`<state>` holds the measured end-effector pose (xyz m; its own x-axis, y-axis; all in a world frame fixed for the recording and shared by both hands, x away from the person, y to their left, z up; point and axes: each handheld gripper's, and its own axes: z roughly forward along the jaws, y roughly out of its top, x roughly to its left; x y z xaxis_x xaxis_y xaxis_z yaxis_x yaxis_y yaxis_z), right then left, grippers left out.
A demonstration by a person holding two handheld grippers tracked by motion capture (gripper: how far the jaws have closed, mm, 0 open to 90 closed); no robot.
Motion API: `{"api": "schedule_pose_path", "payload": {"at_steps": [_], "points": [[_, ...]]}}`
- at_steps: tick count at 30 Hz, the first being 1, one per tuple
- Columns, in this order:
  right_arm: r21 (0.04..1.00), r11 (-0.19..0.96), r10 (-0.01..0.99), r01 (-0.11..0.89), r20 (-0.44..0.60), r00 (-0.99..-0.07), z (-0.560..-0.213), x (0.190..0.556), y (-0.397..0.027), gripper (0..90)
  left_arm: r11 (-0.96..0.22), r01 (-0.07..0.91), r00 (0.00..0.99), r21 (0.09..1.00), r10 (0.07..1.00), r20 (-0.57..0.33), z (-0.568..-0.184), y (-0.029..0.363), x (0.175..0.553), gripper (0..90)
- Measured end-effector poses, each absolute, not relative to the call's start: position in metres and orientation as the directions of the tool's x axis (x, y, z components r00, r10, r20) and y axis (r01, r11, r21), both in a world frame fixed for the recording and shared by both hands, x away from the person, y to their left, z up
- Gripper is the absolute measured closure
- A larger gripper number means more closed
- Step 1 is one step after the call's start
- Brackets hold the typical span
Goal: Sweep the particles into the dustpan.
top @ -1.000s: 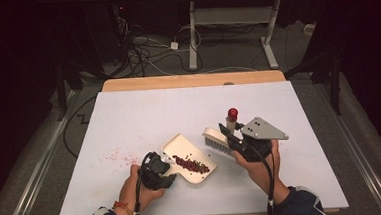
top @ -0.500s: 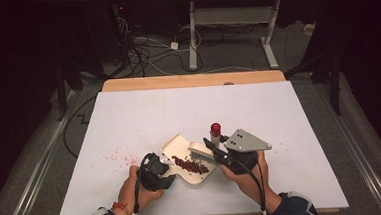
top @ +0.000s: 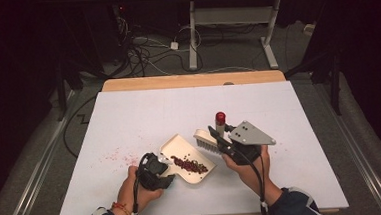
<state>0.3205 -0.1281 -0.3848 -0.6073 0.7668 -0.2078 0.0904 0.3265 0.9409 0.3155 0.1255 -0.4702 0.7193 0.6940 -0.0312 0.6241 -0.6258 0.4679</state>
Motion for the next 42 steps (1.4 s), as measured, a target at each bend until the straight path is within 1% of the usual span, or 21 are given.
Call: {"api": "schedule_pose_path", "payload": {"at_steps": [7, 10, 14, 19, 24, 30, 32, 37, 42], "points": [[0.928, 0.362, 0.744, 0.094, -0.227, -0.628, -0.399, 0.326, -0.096, 69.8, -0.587, 0.646, 0.689, 0.488, 0.724, -0.041, -0.471, 0.122, 0.318, 63.9], [0.92, 0.383, 0.73, 0.085, -0.246, -0.637, -0.401, 0.322, -0.084, 69.8, -0.579, 0.65, 0.681, 0.493, 0.731, -0.041, -0.471, 0.121, 0.319, 63.9], [0.916, 0.394, 0.701, 0.079, -0.244, -0.67, -0.401, 0.314, -0.069, 69.8, -0.568, 0.652, 0.673, 0.502, 0.738, -0.04, -0.472, 0.12, 0.32, 63.9], [0.91, 0.409, 0.684, 0.066, -0.258, -0.682, -0.402, 0.308, -0.061, 69.8, -0.551, 0.659, 0.66, 0.512, 0.75, -0.041, -0.473, 0.123, 0.323, 63.9], [0.922, 0.377, 0.679, 0.086, -0.212, -0.703, -0.399, 0.308, -0.062, 69.8, -0.543, 0.664, 0.65, 0.513, 0.759, -0.038, -0.472, 0.126, 0.325, 64.0], [0.933, 0.349, 0.698, 0.087, -0.197, -0.689, -0.395, 0.31, -0.07, 69.8, -0.543, 0.665, 0.652, 0.513, 0.757, -0.044, -0.473, 0.128, 0.328, 64.0], [0.939, 0.336, 0.695, 0.069, -0.198, -0.691, -0.392, 0.312, -0.075, 69.8, -0.536, 0.669, 0.648, 0.516, 0.76, -0.05, -0.473, 0.129, 0.328, 64.0], [0.948, 0.309, 0.712, 0.074, -0.179, -0.679, -0.381, 0.318, -0.092, 69.8, -0.525, 0.677, 0.635, 0.516, 0.771, -0.049, -0.474, 0.134, 0.331, 64.0], [0.951, 0.296, 0.74, 0.09, -0.169, -0.651, -0.379, 0.326, -0.106, 69.7, -0.515, 0.681, 0.625, 0.52, 0.779, -0.047, -0.474, 0.137, 0.333, 63.9]]}}
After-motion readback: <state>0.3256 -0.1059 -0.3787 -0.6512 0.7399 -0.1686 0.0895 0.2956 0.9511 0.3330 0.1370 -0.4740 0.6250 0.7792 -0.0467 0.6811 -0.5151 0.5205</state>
